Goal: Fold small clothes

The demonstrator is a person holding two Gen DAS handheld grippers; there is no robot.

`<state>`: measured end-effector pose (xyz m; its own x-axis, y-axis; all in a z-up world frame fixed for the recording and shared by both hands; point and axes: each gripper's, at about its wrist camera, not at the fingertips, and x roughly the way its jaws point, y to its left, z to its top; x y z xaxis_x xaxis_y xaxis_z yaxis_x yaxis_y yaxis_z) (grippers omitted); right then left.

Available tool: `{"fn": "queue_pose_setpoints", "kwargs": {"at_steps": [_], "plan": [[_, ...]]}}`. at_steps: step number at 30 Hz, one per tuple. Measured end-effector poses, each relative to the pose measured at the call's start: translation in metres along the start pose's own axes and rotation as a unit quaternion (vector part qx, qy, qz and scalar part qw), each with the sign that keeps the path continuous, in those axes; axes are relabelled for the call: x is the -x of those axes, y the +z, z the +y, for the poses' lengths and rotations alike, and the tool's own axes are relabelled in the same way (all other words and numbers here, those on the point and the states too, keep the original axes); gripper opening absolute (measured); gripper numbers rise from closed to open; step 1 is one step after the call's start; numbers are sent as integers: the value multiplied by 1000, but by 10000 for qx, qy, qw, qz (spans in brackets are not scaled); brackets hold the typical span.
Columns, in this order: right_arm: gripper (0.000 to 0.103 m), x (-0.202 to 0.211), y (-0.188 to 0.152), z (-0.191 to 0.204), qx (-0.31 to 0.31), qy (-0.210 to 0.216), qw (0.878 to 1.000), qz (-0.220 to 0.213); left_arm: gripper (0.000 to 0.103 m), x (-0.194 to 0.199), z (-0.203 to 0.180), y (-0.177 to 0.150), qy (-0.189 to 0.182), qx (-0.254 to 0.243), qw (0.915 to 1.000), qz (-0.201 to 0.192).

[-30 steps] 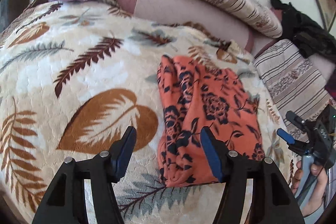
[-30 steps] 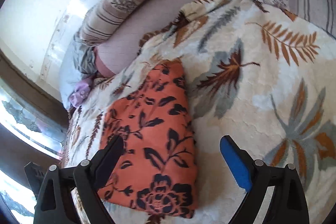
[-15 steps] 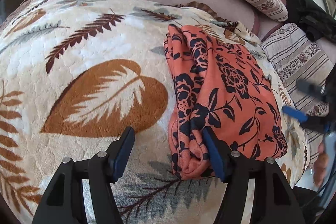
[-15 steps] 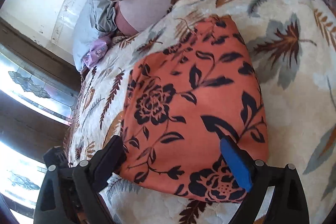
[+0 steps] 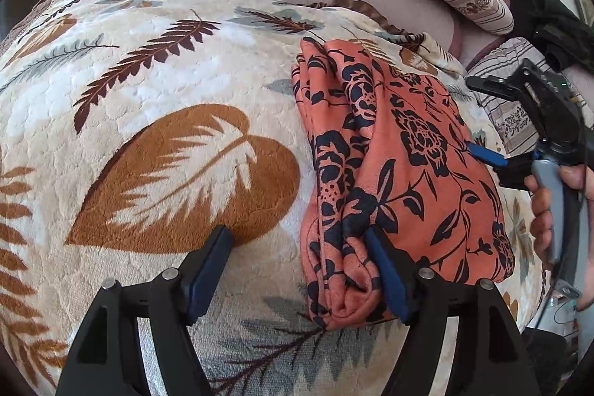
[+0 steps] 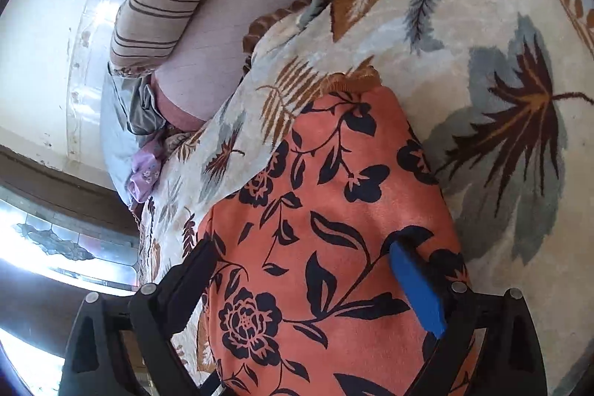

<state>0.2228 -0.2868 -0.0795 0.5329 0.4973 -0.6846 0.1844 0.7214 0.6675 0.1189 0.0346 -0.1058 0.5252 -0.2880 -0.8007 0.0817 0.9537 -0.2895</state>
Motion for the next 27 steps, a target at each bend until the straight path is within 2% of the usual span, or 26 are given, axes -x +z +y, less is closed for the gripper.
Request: {"fn": "queue_pose_setpoints", "kwargs": {"at_steps": [3, 6, 10, 13, 14, 18, 21, 25, 27], "plan": [[96, 22, -22, 21, 472, 15, 9989, -78, 75, 0, 0, 0, 16, 17, 10000, 24], [96, 36, -51, 26, 655, 139, 9978, -23, 75, 0, -1, 0, 36, 20, 10000, 32], [96, 14, -80, 14, 904, -154, 9941, 583, 75, 1, -3, 0, 70, 10, 10000, 27], [96, 22, -81, 20, 697, -183, 9962, 492, 75, 4, -4, -3, 129, -31, 9999, -40], [96, 29, -82, 26, 682, -50, 9967, 448, 75, 5, -4, -4, 148, -57, 9999, -59], [96, 47, -98, 39, 1082, -29, 9936, 320, 75, 6, -7, -5, 247, -136, 9995, -118], [96, 29, -113, 11, 824, -378, 9924, 830, 75, 8, -8, -7, 283, -169, 9993, -149], [96, 50, -121, 15, 748, -163, 9958, 512, 76, 11, -10, -12, 390, -282, 9984, -285], [96, 64, -127, 26, 1060, -142, 9934, 406, 76, 12, -11, -13, 432, -318, 9980, -334]]}}
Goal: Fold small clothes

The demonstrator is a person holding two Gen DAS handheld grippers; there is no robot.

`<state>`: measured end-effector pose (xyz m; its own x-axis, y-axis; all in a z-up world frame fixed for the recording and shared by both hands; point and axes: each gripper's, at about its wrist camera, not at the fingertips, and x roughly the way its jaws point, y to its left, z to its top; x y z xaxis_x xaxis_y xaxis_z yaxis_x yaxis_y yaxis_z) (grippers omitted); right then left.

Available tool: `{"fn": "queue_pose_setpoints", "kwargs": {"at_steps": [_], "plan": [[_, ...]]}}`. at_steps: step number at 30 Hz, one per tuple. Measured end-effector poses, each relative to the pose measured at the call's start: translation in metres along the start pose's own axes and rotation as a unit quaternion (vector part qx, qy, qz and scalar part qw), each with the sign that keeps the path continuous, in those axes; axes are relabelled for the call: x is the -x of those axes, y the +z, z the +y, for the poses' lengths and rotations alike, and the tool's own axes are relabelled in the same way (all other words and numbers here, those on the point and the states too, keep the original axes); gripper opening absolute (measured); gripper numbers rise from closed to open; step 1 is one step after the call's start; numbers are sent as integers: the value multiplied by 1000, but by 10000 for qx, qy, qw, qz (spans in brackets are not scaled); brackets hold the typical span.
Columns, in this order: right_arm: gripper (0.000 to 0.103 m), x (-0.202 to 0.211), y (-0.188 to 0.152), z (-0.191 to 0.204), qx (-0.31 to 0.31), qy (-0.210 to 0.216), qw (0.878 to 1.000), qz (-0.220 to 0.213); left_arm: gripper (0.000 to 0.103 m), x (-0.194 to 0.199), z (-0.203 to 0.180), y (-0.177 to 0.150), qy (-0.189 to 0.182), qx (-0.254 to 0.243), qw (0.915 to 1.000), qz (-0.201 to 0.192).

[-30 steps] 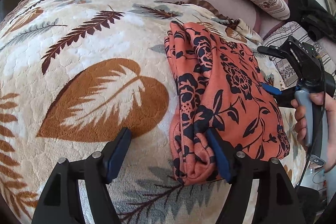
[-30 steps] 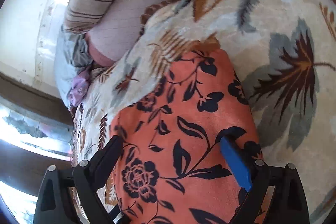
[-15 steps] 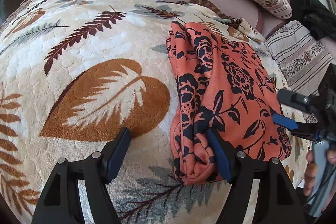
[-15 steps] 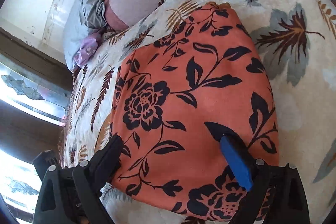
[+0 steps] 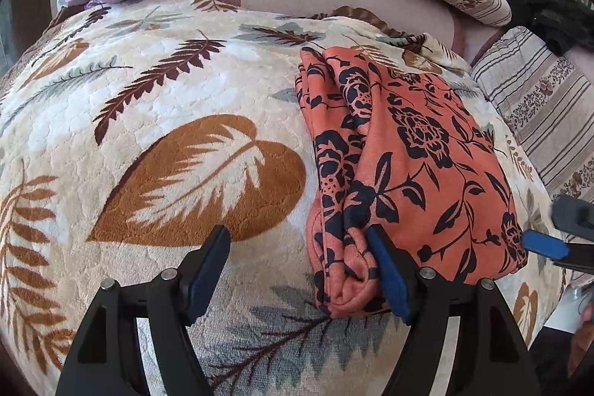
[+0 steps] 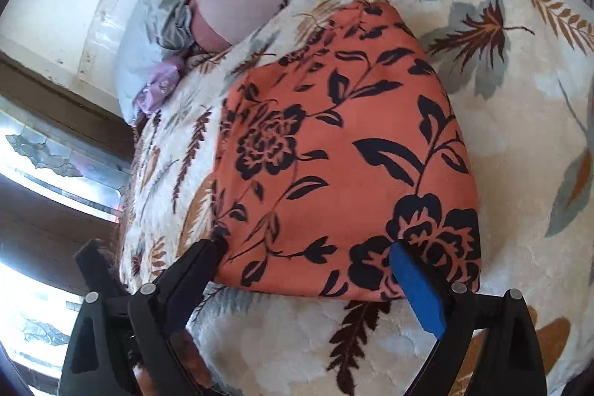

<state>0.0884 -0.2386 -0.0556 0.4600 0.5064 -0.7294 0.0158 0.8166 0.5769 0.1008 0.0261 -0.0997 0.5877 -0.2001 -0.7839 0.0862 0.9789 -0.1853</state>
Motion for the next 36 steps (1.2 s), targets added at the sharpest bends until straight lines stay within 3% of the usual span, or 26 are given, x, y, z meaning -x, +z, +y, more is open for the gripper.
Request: {"fn": "queue_pose_setpoints", "kwargs": {"at_steps": [7, 13, 16, 19, 23, 27, 30, 36], "plan": [[96, 42, -58, 1, 1081, -839, 9885, -641, 82, 1, -2, -3, 191, -51, 9997, -162], [96, 69, -109, -31, 1018, -1279, 9800, -1138, 92, 0, -3, -8, 395, -57, 9986, -348], [96, 71, -126, -42, 1098, -1485, 9756, -1188, 96, 0, 0, -13, 458, -24, 9976, -510], [103, 68, -129, -49, 1138, -1624, 9746, -1040, 98, 5, 5, -17, 401, 111, 9979, -494], [103, 77, -130, -51, 1101, -1484, 9750, -1230, 98, 25, -6, -23, 708, -45, 9967, -391], [103, 76, -136, -52, 1179, -1514, 9747, -1149, 98, 65, -32, -40, 858, -512, 9931, -607], [103, 74, -141, -50, 1268, -1594, 9730, -1087, 99, 85, -57, -48, 1089, -912, 9884, -538], [103, 87, -145, -50, 1310, -1706, 9683, -1272, 99, 113, -88, -47, 638, -719, 9937, -572]]}}
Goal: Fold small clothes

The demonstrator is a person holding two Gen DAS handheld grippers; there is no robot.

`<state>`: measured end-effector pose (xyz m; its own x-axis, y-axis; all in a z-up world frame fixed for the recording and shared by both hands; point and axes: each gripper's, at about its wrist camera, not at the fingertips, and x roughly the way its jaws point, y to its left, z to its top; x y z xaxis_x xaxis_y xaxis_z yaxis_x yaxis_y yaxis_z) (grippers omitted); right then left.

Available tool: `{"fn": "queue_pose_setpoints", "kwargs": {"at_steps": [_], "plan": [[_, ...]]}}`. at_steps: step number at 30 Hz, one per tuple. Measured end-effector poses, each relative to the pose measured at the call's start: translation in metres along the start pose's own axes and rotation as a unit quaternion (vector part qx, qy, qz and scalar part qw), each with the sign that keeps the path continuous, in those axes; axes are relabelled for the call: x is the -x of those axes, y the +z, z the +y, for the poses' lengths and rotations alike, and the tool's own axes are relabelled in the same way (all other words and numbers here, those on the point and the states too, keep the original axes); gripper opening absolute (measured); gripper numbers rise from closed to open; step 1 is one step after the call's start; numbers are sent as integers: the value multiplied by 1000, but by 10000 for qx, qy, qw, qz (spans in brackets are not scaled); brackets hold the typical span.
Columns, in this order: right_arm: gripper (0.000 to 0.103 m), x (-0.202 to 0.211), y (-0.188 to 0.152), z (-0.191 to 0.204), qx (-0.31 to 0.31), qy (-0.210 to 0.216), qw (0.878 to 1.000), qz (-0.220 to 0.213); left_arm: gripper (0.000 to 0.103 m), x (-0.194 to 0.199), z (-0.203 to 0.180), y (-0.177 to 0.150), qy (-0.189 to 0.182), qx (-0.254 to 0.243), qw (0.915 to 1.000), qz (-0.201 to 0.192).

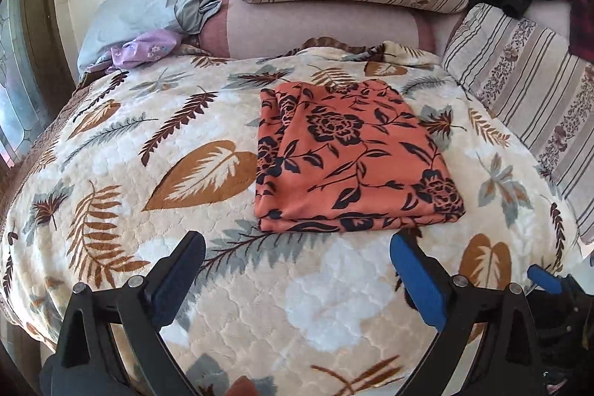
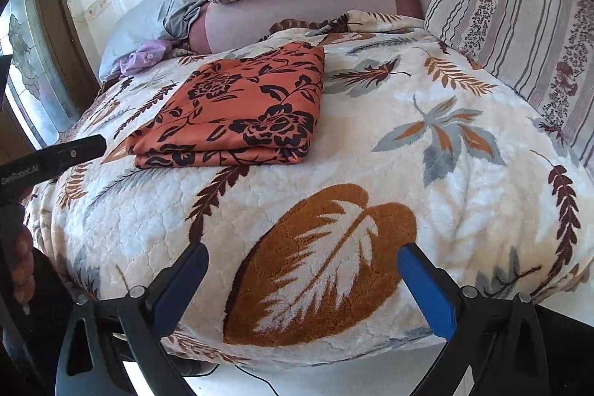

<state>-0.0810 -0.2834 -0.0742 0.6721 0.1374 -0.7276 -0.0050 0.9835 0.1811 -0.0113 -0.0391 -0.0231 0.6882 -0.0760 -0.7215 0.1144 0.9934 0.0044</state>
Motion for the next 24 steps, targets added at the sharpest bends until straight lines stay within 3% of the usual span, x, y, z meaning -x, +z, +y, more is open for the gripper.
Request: {"fn": "queue_pose_setpoints", "kwargs": {"at_steps": [6, 17, 24], "plan": [[103, 5, 0, -11, -191, 8, 9998, -19, 100, 6, -27, 10, 327, -187, 9993, -24], [103, 7, -1, -8, -131, -166, 9997, -96, 99, 14, -26, 28, 237, -8, 9991, -352], [103, 18, 53, -9, -119, -724, 9961, -482, 99, 7, -22, 30, 230, 57, 9992, -333]]}}
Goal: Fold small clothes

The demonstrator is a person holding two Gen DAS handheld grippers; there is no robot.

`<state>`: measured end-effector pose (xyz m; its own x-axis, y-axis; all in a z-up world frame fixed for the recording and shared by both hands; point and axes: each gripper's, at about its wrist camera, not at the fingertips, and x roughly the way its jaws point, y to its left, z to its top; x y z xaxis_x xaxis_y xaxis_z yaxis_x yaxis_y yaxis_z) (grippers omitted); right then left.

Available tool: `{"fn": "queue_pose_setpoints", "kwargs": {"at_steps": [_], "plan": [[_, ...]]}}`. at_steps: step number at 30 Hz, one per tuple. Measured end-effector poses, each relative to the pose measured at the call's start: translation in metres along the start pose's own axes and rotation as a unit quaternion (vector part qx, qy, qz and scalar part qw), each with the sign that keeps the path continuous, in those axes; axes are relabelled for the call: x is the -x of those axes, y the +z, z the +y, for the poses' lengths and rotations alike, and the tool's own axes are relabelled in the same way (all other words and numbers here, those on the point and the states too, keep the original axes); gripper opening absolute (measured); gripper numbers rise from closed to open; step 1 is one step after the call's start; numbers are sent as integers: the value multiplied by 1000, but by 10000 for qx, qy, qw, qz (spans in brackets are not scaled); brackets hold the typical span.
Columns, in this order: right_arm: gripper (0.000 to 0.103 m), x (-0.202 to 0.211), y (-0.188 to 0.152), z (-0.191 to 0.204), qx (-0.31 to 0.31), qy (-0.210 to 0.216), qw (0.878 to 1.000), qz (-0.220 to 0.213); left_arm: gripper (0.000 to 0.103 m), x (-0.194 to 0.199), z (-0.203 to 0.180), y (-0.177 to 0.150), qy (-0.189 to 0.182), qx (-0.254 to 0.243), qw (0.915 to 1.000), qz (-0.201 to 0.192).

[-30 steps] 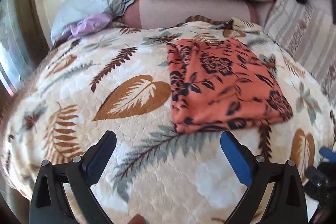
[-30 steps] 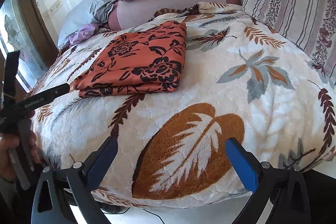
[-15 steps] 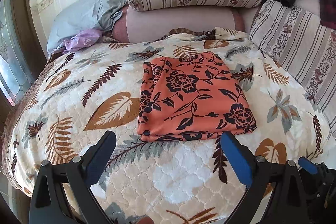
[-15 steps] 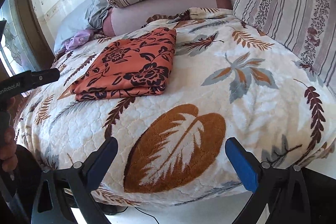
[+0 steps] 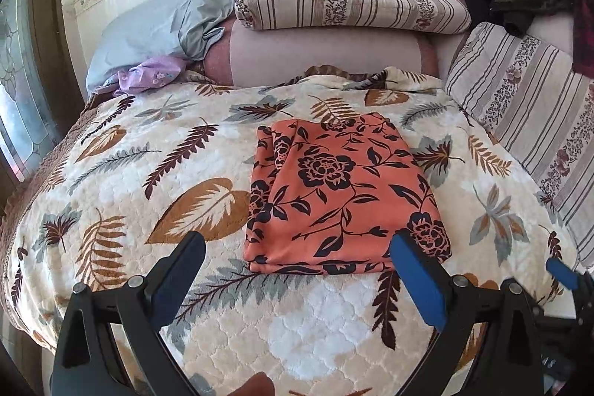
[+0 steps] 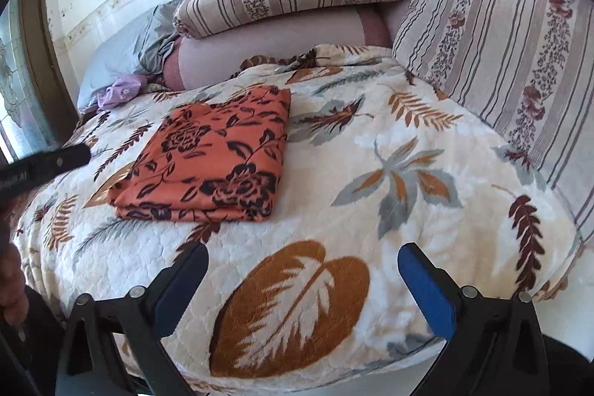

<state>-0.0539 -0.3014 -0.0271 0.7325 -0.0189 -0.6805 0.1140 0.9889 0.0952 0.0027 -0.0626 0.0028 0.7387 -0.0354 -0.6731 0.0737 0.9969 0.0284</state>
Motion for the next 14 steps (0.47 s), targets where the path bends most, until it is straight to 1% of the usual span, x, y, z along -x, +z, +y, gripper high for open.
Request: {"fn": "queue_pose_setpoints", "kwargs": {"at_steps": [2, 4, 8, 12, 14], "plan": [[103, -4, 18, 5, 84, -44, 9999, -54, 100, -2, 2, 0, 36, 9, 10000, 2], [103, -9, 28, 14, 268, -62, 9996, -38, 100, -5, 5, 1, 56, 48, 10000, 34], [103, -21, 32, 33, 635, -37, 9980, 61, 100, -11, 10, 2, 97, 11, 9999, 29], [103, -26, 35, 40, 748, -50, 9971, 109, 100, -14, 13, 6, 126, -19, 9998, -137], [103, -28, 39, 43, 778, -64, 9969, 105, 100, -18, 14, 11, 76, -24, 9999, -137]]}}
